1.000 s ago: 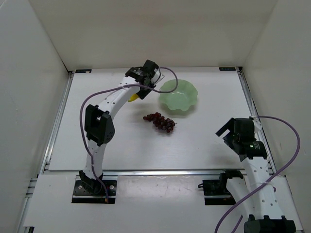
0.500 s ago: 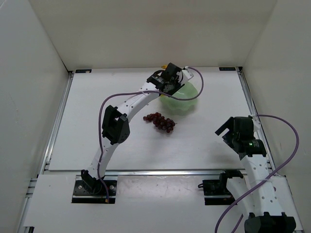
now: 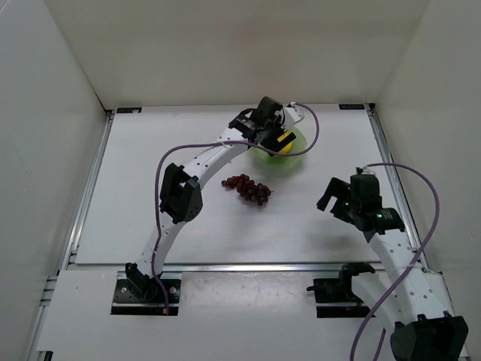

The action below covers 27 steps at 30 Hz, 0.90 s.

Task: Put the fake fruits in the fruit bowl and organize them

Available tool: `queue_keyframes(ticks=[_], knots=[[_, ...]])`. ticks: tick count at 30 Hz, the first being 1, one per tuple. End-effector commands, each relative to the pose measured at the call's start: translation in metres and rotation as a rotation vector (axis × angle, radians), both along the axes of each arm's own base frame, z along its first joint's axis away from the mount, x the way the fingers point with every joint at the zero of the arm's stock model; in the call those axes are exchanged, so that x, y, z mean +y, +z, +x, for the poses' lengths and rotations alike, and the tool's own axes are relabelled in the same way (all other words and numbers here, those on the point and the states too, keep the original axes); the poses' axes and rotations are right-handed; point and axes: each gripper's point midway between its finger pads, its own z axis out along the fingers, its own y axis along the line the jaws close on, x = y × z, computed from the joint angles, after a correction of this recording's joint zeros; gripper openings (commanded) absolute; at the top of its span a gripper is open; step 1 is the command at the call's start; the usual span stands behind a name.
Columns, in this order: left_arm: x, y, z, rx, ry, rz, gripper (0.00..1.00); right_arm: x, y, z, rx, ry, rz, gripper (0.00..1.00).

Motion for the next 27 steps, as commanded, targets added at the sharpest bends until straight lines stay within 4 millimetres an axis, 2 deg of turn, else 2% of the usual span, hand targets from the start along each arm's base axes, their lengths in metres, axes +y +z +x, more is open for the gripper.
queue_keyframes(ticks=[1,3,4,5,6,7,8,9,10,11,12,13,14,15,17,18,19,20,21,22,23,25,26,27], knots=[[0.011,0.101,-0.01,-0.143,0.01,-0.111,1.0,0.042,0.025,0.019,-0.096,0.29,-0.049,1.0],[0.027,0.118,-0.013,-0.162,0.035,-0.117,1.0,0.057,0.028,0.025,-0.1,0.366,-0.098,1.0],[0.036,0.146,-0.02,-0.2,0.045,-0.143,1.0,0.078,0.03,0.026,-0.091,0.461,-0.132,1.0],[0.048,0.15,-0.021,-0.206,0.067,-0.137,1.0,0.089,0.031,0.03,-0.097,0.503,-0.151,1.0],[0.06,0.159,-0.02,-0.22,0.088,-0.14,1.0,0.11,0.023,0.029,-0.07,0.585,-0.178,1.0],[0.073,0.184,-0.029,-0.246,0.103,-0.173,1.0,0.122,0.036,0.039,-0.111,0.62,-0.214,1.0],[0.092,0.179,-0.027,-0.244,0.147,-0.146,1.0,0.132,0.035,0.042,-0.109,0.655,-0.242,1.0],[0.105,0.181,-0.028,-0.249,0.174,-0.136,1.0,0.151,0.022,0.041,-0.079,0.727,-0.282,1.0],[0.119,0.183,-0.029,-0.254,0.203,-0.124,1.0,0.162,0.02,0.043,-0.075,0.767,-0.312,1.0],[0.137,0.195,-0.036,-0.275,0.234,-0.127,1.0,0.177,0.031,0.054,-0.118,0.815,-0.346,1.0],[0.165,0.172,-0.032,-0.241,0.304,-0.077,1.0,0.193,0.012,0.054,-0.073,0.871,-0.387,1.0],[0.182,0.167,-0.033,-0.233,0.335,-0.058,1.0,0.2,0.01,0.06,-0.07,0.887,-0.414,1.0],[0.201,0.169,-0.04,-0.225,0.371,-0.063,1.0,0.209,0.006,0.064,-0.068,0.92,-0.435,1.0],[0.233,0.145,-0.041,-0.166,0.441,-0.026,1.0,0.223,0.002,0.073,-0.061,0.936,-0.454,1.0],[0.267,0.141,-0.051,-0.14,0.51,-0.018,1.0,0.231,-0.001,0.088,-0.063,0.94,-0.49,1.0],[0.291,0.123,-0.055,-0.093,0.562,0.001,1.0,0.235,-0.014,0.093,-0.039,0.96,-0.512,1.0],[0.306,0.116,-0.062,-0.069,0.588,0.019,1.0,0.246,-0.007,0.101,-0.064,0.98,-0.509,1.0],[0.315,0.111,-0.067,-0.045,0.609,0.012,1.0,0.252,-0.009,0.101,-0.069,1.046,-0.539,1.0],[0.325,0.111,-0.075,-0.035,0.619,0.006,1.0,0.256,-0.028,0.098,-0.018,1.096,-0.565,1.0],[0.339,0.094,-0.08,0.007,0.641,0.013,1.0,0.257,-0.033,0.1,0.001,1.112,-0.58,1.0],[0.347,0.09,-0.088,0.023,0.656,0.023,1.0,0.264,-0.043,0.106,0.028,1.118,-0.588,1.0],[0.367,0.073,-0.096,0.06,0.715,0.043,1.0,0.262,-0.057,0.109,0.085,1.117,-0.625,1.0],[0.372,0.068,-0.099,0.08,0.742,0.039,1.0,0.263,-0.075,0.108,0.135,1.135,-0.63,1.0],[0.377,0.065,-0.102,0.103,0.761,0.033,1.0,0.269,-0.074,0.108,0.142,1.149,-0.613,1.0]])
